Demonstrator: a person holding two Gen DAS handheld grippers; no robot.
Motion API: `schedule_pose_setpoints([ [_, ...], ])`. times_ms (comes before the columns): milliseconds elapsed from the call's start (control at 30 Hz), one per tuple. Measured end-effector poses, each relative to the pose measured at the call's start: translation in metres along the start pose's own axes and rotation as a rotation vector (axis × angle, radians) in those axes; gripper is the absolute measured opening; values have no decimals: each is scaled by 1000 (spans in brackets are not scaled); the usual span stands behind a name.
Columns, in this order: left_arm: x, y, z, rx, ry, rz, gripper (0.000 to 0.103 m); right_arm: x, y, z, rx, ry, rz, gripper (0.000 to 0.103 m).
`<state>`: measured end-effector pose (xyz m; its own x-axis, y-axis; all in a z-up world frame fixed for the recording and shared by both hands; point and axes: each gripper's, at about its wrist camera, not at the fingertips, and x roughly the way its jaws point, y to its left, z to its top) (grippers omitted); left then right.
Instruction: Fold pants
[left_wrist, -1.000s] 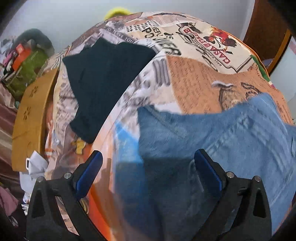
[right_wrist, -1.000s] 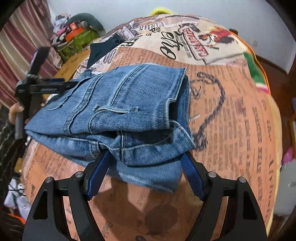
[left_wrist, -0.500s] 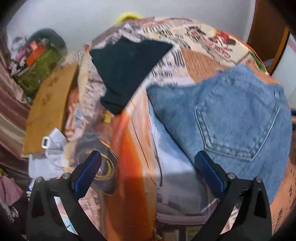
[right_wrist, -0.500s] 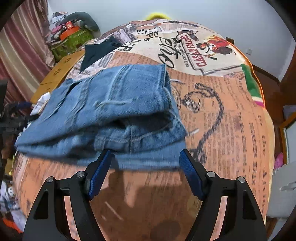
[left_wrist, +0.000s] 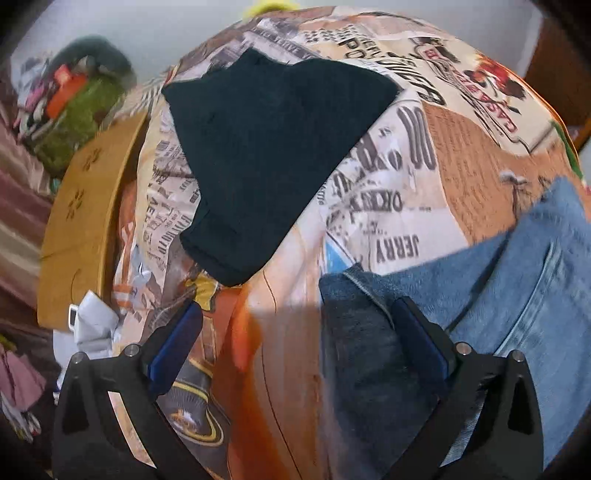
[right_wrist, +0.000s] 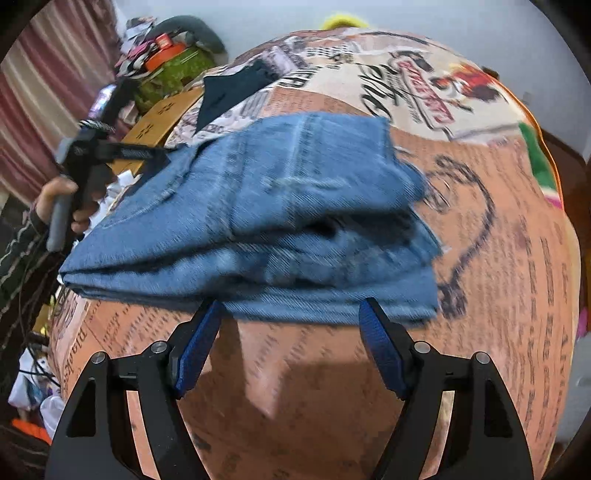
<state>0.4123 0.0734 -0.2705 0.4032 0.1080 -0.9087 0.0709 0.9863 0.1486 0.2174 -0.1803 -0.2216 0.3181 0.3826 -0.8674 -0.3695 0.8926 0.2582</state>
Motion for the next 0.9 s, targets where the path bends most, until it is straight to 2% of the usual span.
schedule_pose_setpoints([
  [33,-3,-1,-6,22,-7,7,103,1,4,4,-13,0,-7,78],
  [267,-39,-1,-60,94,-6,-59,103,-8,4,-2,-14,-16,-29,76],
  [433,-66,3,-101,-19,-30,-151,103,-30,-5,-15,-5,-46,-61,76],
  [633,-90,-11,-130,-99,5,-297,103,-60,-14,-23,0,-107,-63,76],
  [700,-98,-25,-135,-71,0,-298,103,-67,-17,-23,8,-127,-55,76],
  [800,-109,-43,-134,-27,-22,-237,103,-67,-18,-25,37,-138,-20,77],
  [900,-109,-50,-131,-38,4,-270,103,-61,-12,-27,21,-140,2,77],
])
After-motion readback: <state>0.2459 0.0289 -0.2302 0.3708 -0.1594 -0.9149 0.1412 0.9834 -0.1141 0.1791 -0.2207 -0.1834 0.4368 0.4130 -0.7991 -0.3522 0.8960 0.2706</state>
